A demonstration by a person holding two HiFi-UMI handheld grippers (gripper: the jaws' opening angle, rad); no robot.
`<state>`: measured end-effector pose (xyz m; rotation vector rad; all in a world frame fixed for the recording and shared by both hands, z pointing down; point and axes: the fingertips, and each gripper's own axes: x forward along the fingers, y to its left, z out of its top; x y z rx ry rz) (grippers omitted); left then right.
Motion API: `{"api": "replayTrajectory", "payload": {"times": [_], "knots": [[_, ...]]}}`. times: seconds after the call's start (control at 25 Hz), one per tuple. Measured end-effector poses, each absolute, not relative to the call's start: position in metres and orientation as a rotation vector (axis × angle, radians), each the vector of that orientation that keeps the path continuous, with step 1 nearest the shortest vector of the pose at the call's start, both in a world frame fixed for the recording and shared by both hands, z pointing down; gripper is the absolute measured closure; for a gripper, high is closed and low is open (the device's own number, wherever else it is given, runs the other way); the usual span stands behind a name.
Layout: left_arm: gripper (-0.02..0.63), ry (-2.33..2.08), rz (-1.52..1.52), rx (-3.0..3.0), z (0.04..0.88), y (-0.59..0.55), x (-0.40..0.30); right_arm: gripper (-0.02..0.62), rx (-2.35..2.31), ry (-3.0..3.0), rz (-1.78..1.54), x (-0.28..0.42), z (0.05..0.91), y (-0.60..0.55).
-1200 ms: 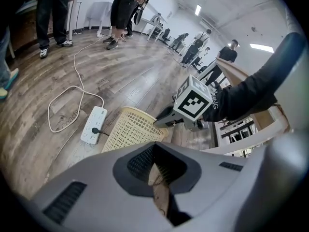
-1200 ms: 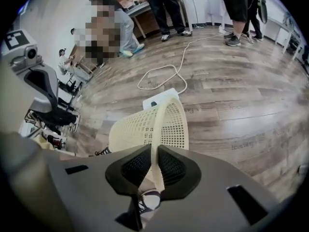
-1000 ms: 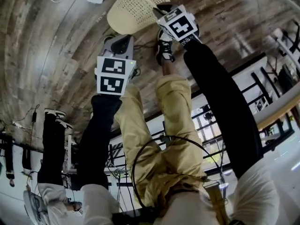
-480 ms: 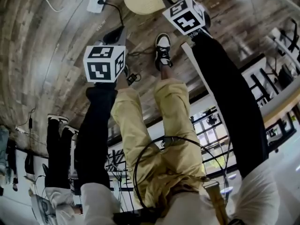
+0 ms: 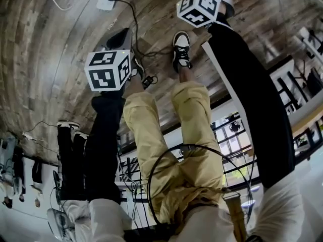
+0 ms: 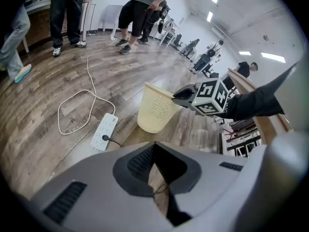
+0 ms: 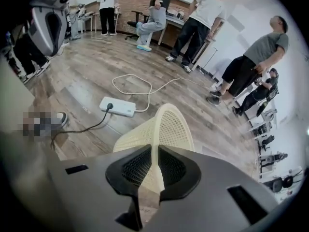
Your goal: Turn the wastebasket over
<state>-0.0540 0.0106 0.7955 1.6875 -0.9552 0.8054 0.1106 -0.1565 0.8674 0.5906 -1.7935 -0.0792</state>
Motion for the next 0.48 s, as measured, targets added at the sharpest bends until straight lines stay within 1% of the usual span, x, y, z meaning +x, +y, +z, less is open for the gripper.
{"api": "replayTrajectory", "payload": {"times": [0.2,0.36,0.48], "knots": [[0.604,-0.928,0.823,1.682,0.801,0.026,-0.051,0.537,0.407,-1.874,-0.081,0.071,0.882,-0.105],[0.604,-0.930,0.807,1.668,0.805,0.031,-0.045,0.532,0.165,-1.914,0.128,0.045,0.913,-0.037],[0.604,-0.920,0.804,1.683,0.807,0.029,-0.037,0.518,0.101,-1.915,0.301,0.042,0.937,-0.006]]}}
